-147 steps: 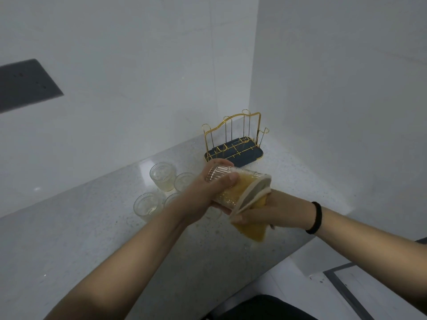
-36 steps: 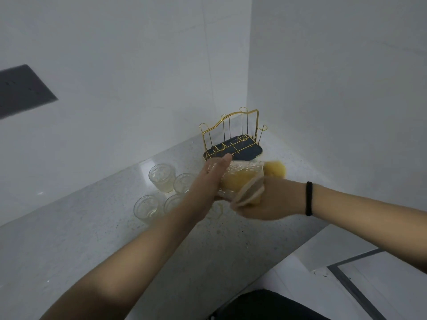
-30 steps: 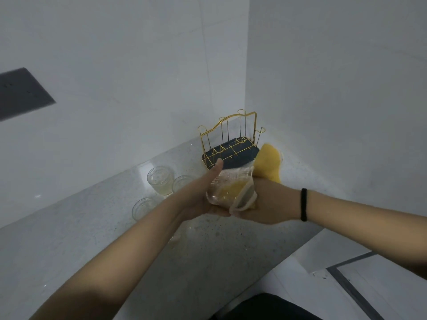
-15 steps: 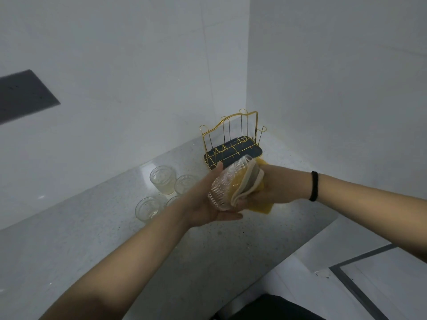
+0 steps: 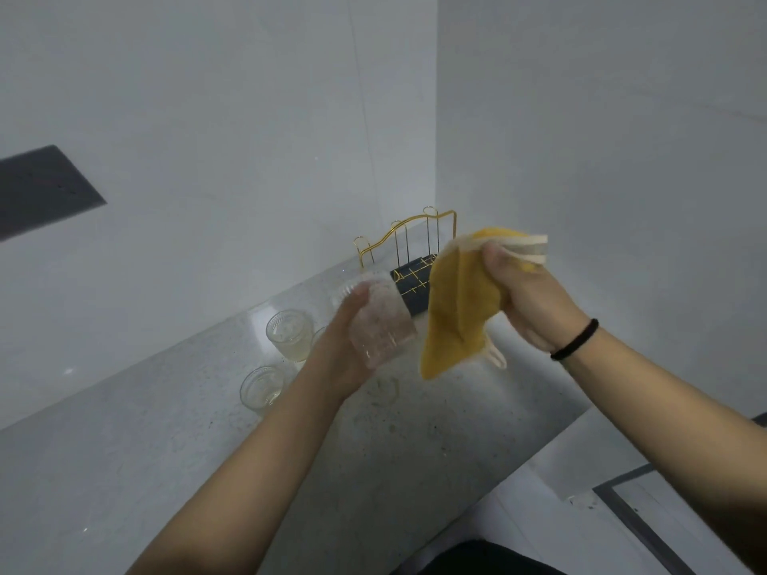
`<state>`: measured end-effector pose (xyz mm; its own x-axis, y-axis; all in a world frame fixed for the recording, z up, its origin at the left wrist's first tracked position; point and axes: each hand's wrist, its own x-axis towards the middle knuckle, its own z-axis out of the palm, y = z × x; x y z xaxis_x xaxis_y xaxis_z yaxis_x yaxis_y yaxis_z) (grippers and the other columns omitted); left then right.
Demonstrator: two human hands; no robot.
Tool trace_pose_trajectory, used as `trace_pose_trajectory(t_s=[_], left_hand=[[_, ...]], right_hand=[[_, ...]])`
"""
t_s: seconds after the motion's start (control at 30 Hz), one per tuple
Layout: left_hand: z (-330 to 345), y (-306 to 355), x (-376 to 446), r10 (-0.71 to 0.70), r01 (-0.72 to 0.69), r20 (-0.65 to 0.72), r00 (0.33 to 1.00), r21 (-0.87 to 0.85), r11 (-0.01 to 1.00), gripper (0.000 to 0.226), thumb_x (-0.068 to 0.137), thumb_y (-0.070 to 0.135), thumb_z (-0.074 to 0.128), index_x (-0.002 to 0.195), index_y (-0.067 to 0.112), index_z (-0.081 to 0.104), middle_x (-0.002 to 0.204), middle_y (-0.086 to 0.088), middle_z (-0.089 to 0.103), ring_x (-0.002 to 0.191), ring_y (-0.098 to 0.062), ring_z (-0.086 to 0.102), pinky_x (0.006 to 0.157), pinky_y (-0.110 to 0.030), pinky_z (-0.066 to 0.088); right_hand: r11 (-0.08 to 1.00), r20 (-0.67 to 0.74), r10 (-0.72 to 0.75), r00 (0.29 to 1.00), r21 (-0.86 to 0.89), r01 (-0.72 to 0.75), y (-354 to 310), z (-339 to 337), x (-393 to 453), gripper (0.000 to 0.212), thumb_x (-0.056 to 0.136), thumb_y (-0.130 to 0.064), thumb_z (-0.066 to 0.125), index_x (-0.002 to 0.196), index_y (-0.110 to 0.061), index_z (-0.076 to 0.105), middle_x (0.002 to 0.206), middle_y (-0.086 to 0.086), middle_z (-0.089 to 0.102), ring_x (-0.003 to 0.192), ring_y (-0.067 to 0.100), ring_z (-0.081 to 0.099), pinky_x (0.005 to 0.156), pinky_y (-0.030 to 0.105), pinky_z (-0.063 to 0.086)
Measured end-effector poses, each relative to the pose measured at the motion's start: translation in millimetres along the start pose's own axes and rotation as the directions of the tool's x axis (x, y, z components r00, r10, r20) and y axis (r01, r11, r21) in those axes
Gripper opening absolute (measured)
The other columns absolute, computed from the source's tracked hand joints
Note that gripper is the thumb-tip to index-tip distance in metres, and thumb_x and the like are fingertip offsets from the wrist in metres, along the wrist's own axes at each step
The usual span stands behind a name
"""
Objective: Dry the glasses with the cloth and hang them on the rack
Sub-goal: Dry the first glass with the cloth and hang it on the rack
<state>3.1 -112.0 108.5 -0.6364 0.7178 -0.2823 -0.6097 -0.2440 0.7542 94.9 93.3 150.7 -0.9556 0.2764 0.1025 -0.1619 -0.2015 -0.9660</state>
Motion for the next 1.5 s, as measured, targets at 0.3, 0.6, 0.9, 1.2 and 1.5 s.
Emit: trace_pose_trajectory(t_s=[0.3,0.6,0.9,1.2,1.5], left_hand=[[67.0,-13.1,9.8,0.069,-0.138,-0.335,0.940,-0.186,0.973,0.074,0.074,0.039,0.070,0.132,-0.002,0.050,0.130,-0.026,0.058,0.119,-0.039,0.058,0.104,-0.054,0.043],[69.5,-12.2,14.1,-0.051,-0.069,-0.367,0.929,-0.308,0.949,0.045,0.085,0.049,0.065,0.097,0.007,0.055,0.085,-0.021,0.072,0.080,-0.037,0.071,0.072,-0.049,0.059],[74.9,-15.8,15.4,-0.030,-0.078,-0.382,0.924,-0.264,0.961,0.039,0.088,0.047,0.063,0.081,0.011,0.050,0.056,-0.013,0.070,0.056,-0.029,0.072,0.059,-0.042,0.060],[73.1,-36.5,15.3,-0.061,-0.024,-0.314,0.948,-0.258,0.966,0.065,0.087,0.055,0.058,0.123,0.001,0.053,0.118,-0.026,0.063,0.105,-0.038,0.064,0.090,-0.050,0.053],[47.9,-31.1,0.2,0.067,-0.029,-0.081,0.994,0.401,0.916,0.038,0.077,0.048,0.067,0.108,0.026,0.067,0.103,-0.003,0.075,0.096,-0.022,0.072,0.074,-0.032,0.058]], right_hand=[[0.856,-0.313,0.320,0.894,0.501,-0.131,41.7,88.2,-14.8,0.065,0.085,-0.058,0.041,0.123,-0.007,0.051,0.123,0.014,0.057,0.114,0.028,0.055,0.098,0.047,0.045],[0.874,-0.351,0.402,0.846,0.423,-0.240,47.6,94.2,-21.5,0.088,0.065,-0.067,0.051,0.131,-0.010,0.040,0.124,0.012,0.053,0.114,0.029,0.053,0.097,0.049,0.045],[0.893,-0.294,0.397,0.870,0.340,-0.293,55.8,95.8,-24.8,0.090,0.066,-0.072,0.043,0.134,-0.014,0.039,0.129,0.011,0.051,0.118,0.028,0.051,0.103,0.047,0.041],[0.943,-0.384,0.290,0.877,0.272,-0.193,59.2,79.2,-17.2,0.063,0.071,-0.068,0.040,0.103,-0.017,0.057,0.098,0.003,0.062,0.095,0.019,0.061,0.089,0.038,0.050],[0.963,-0.237,0.250,0.939,0.163,-0.215,34.8,33.5,5.7,0.062,0.091,-0.058,0.028,0.058,-0.024,0.067,0.048,-0.008,0.062,0.048,0.005,0.063,0.047,0.018,0.051]])
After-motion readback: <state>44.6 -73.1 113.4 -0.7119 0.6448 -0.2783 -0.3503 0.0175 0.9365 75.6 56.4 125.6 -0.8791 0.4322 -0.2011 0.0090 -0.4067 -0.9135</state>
